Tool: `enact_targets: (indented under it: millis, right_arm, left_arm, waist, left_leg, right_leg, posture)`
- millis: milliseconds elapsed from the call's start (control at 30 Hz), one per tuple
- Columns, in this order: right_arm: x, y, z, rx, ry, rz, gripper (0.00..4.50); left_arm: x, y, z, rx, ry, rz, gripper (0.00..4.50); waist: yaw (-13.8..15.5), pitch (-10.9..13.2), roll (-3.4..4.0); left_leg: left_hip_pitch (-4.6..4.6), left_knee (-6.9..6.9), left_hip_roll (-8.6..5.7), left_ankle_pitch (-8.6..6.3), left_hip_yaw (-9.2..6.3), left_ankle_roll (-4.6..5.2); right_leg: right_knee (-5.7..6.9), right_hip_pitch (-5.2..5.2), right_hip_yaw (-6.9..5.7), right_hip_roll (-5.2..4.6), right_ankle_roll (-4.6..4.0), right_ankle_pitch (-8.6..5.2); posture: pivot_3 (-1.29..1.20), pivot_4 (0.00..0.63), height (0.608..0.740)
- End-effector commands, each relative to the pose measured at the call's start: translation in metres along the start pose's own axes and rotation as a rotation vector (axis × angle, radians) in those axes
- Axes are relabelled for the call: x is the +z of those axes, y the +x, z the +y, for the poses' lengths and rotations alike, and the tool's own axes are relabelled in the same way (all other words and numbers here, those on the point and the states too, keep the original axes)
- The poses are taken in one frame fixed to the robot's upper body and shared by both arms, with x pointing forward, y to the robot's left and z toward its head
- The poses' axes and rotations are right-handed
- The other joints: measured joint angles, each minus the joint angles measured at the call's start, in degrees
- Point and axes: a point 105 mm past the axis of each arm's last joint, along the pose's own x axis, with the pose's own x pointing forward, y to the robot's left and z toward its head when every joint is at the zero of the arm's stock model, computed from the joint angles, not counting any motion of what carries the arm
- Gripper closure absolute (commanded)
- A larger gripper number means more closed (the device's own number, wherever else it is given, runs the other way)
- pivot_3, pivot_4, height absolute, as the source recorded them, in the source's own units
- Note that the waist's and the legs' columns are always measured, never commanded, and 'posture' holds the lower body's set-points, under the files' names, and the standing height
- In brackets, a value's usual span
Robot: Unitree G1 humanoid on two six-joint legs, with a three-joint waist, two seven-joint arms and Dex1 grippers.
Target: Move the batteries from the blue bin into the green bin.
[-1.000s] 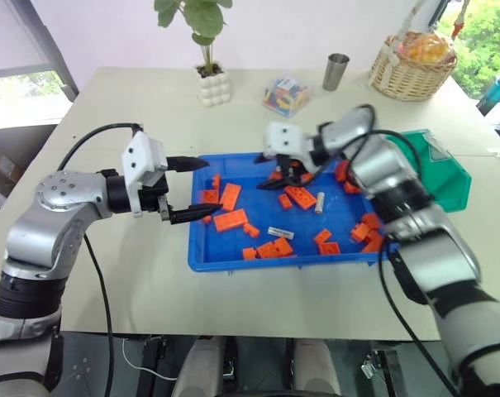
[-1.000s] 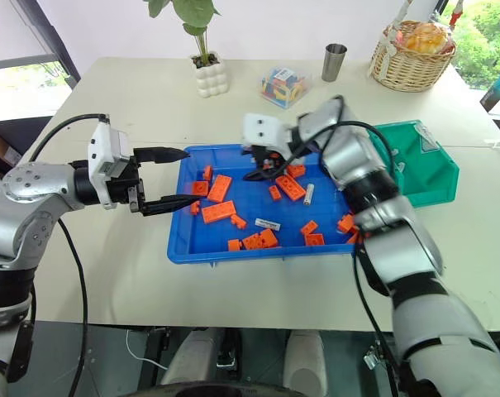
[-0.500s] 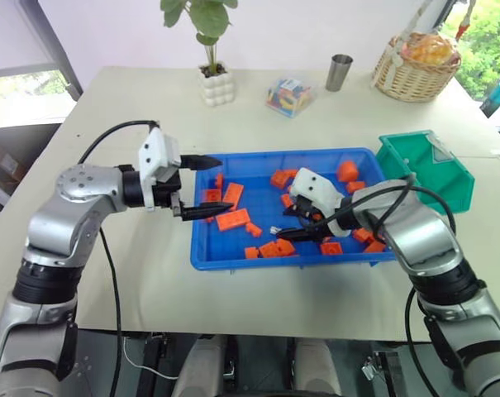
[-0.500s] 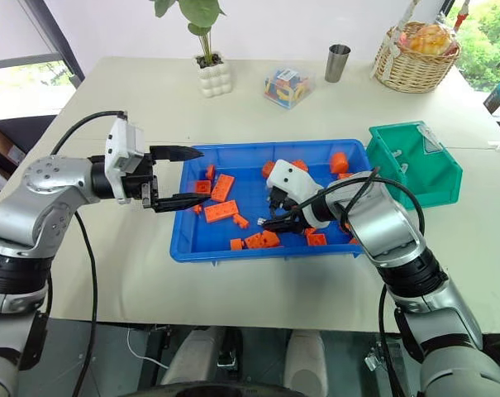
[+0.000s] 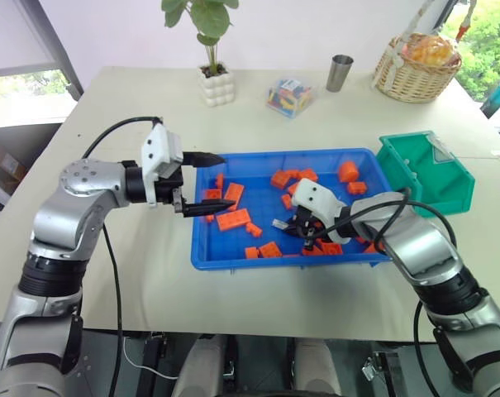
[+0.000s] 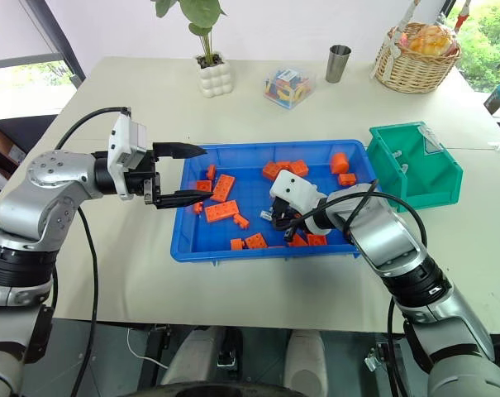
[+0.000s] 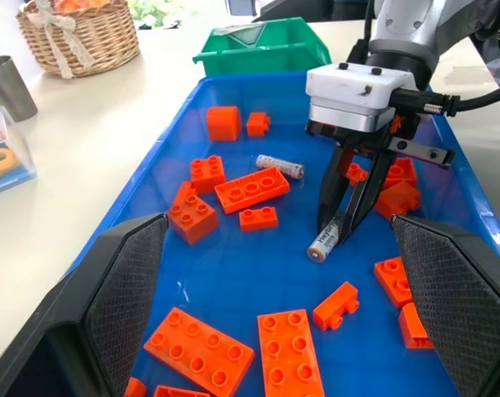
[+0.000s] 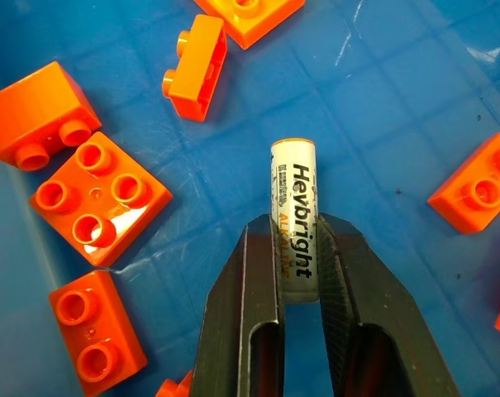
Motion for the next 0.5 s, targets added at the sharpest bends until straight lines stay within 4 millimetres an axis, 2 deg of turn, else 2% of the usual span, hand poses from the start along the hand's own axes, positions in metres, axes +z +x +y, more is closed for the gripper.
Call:
enact_targets:
  millis: [33,100,200,267,333,433,500]
  right_arm:
    - [0.016,-0.01,-0.007,-0.024,0.022,-0.061,4.45]
    - [0.028,-0.033,-0.026,-0.105,0.076,-0.118,4.45]
    - [0.031,-0.081,-0.071,-0.321,0.165,-0.174,4.45]
    - [0.021,-0.118,-0.103,-0.488,0.227,-0.18,4.45]
    - [0.009,-0.146,-0.123,-0.605,0.265,-0.17,4.45]
    - [-0.013,-0.175,-0.141,-0.725,0.278,-0.118,4.45]
    - [-0.026,-0.183,-0.147,-0.759,0.298,-0.091,4.45]
  left_arm:
    - [0.01,-0.001,-0.001,-0.002,0.051,-0.02,0.0]
    - [0.01,-0.001,-0.001,-0.001,0.051,-0.021,0.0]
    - [0.009,-0.002,-0.003,-0.002,0.049,-0.024,0.0]
    - [0.008,-0.003,-0.004,-0.002,0.048,-0.023,0.0]
    - [0.006,-0.003,-0.004,-0.002,0.046,-0.022,0.0]
    - [0.006,-0.002,-0.004,-0.003,0.048,-0.025,0.0]
    - [0.006,-0.001,-0.004,-0.005,0.049,-0.028,0.0]
  waist:
    - [0.02,0.0,0.0]
    - [0.03,0.01,0.0]
    - [0.29,0.01,0.0]
    - [0.74,0.01,-0.01]
    - [1.26,0.01,-0.02]
    - [1.3,0.02,-0.03]
    - [1.2,0.02,-0.03]
  left_leg:
    - [0.0,0.0,0.0,0.0,0.0,0.0]
    - [-0.01,0.0,0.0,0.0,0.0,0.0]
    - [-0.07,0.02,-0.01,0.0,0.01,0.01]
    - [-0.07,0.02,-0.03,0.0,0.0,0.01]
    - [-0.07,0.01,-0.04,0.0,0.0,0.02]
    - [-0.08,0.0,-0.03,0.0,0.07,0.02]
    - [-0.09,0.0,-0.02,0.0,0.15,0.02]
  right_leg:
    - [0.0,0.0,0.0,0.0,0.0,0.0]
    - [0.0,0.0,0.0,-0.01,0.0,0.0]
    - [0.0,-0.03,0.0,0.0,0.0,0.0]
    - [0.0,-0.05,-0.02,0.01,0.0,0.0]
    - [-0.02,-0.05,-0.04,0.03,0.0,0.0]
    - [-0.05,0.03,-0.02,0.0,0.0,0.0]
    - [-0.05,0.17,0.0,-0.04,0.0,0.0]
  posture:
    - [0.0,0.15,0.644]
    - [0.0,0.15,0.644]
    - [0.0,0.15,0.644]
    - [0.0,0.15,0.644]
    - [0.0,0.15,0.644]
    - [0.0,0.15,0.644]
    - [0.0,0.15,0.644]
